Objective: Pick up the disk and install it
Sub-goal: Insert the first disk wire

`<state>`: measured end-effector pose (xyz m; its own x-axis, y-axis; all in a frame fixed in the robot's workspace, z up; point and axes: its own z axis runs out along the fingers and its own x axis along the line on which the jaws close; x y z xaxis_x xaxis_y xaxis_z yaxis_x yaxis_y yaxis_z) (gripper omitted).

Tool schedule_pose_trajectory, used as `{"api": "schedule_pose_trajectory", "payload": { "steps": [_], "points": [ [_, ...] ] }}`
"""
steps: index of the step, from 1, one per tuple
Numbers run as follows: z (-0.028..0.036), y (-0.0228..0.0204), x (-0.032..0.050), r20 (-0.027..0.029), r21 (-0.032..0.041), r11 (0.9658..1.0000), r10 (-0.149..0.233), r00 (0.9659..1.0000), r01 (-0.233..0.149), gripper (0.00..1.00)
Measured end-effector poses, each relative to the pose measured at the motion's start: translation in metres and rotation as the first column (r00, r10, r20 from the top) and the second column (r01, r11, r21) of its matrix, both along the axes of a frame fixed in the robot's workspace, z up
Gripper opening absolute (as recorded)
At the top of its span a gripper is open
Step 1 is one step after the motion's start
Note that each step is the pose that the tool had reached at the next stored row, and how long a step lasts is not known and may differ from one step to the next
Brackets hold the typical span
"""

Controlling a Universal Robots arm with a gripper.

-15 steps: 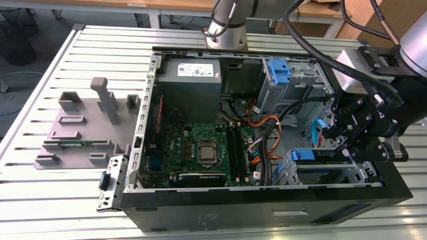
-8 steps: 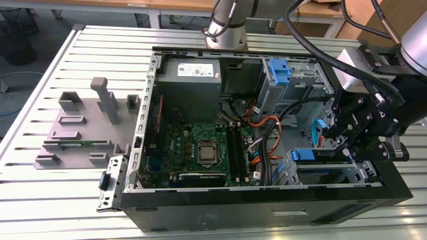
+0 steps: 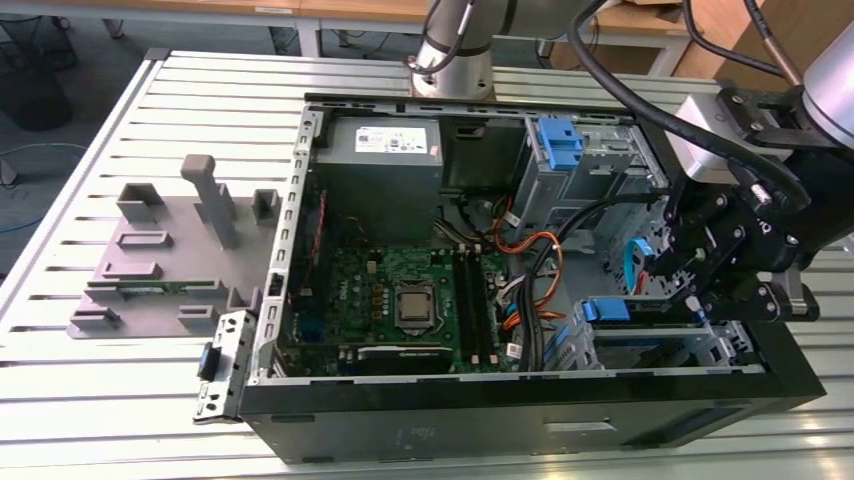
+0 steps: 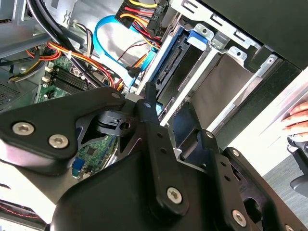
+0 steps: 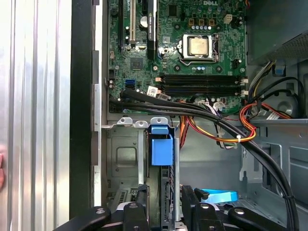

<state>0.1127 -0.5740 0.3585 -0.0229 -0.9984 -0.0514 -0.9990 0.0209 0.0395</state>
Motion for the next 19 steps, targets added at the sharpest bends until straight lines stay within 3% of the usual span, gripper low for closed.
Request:
{"api": "schedule_pose_trajectory", "payload": {
  "steps": [3,10,14,19],
  "points": [
    [0.0010,0.0001,0.0000,0.0001,0.0000,1.0000,0.000,1.0000,0.000,0.42],
    [0.0100,0.0000,0.0000,0.0001,0.0003,1.0000,0.000,1.0000,0.000,0.42],
    [0.0103,0.0004,0.0000,0.0001,0.0005,1.0000,0.000,1.0000,0.000,0.42],
    [0.0096,0.0040,0.0000,0.0013,0.0028,1.0000,0.000,1.0000,0.000,0.42]
  ]
}}
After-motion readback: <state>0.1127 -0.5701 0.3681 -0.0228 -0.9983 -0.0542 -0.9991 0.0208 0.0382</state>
